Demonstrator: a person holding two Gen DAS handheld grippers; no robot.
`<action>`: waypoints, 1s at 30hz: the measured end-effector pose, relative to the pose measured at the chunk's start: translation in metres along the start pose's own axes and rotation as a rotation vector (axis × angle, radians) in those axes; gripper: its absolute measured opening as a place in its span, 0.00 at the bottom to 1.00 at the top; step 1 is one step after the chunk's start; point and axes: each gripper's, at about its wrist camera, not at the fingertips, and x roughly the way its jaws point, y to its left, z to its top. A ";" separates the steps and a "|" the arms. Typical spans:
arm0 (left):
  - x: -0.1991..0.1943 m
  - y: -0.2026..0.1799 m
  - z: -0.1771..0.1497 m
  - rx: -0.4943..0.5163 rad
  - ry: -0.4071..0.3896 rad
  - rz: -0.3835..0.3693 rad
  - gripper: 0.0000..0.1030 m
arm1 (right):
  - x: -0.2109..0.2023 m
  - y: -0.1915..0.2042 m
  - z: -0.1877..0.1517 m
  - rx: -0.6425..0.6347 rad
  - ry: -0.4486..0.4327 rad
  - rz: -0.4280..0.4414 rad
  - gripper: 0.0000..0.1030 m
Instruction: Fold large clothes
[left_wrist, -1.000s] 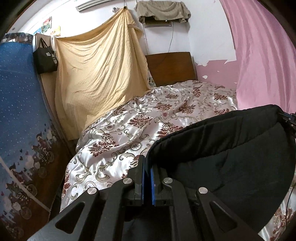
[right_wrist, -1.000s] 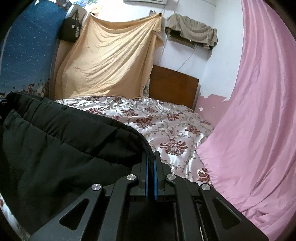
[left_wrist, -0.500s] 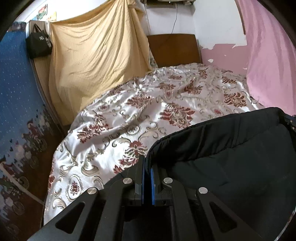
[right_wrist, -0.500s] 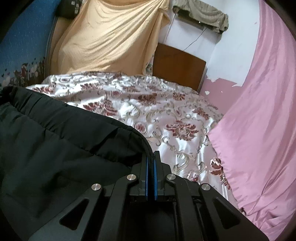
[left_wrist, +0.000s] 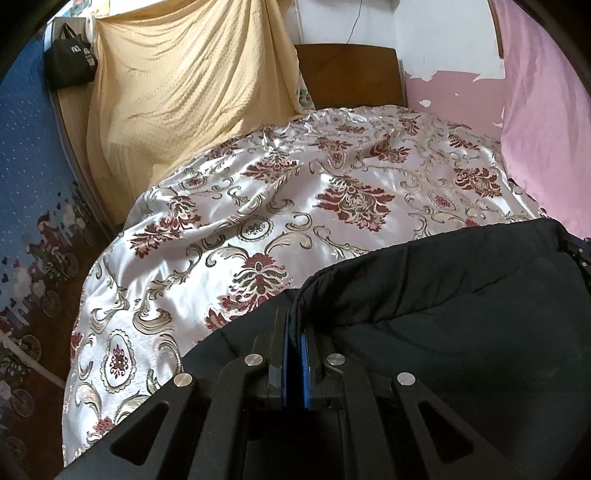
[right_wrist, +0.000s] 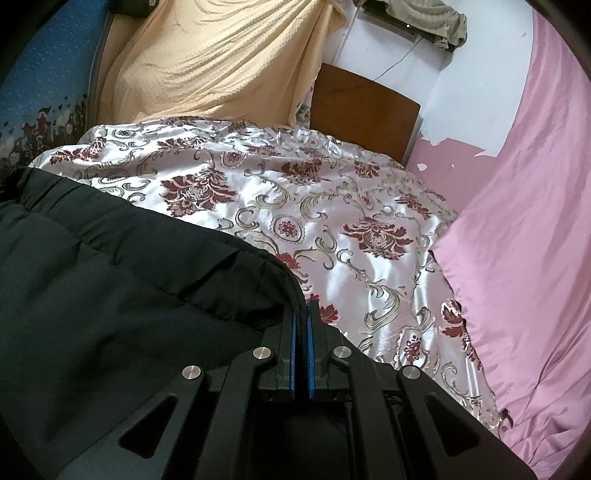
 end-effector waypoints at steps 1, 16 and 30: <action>0.002 0.001 0.000 -0.005 0.007 -0.005 0.06 | 0.001 -0.001 0.000 0.001 0.003 0.003 0.05; -0.014 0.017 0.001 -0.145 0.012 -0.049 0.76 | -0.021 -0.027 -0.003 0.094 -0.040 0.074 0.39; -0.078 -0.004 -0.061 -0.151 -0.078 -0.191 0.98 | -0.115 -0.020 -0.054 0.130 -0.177 0.317 0.90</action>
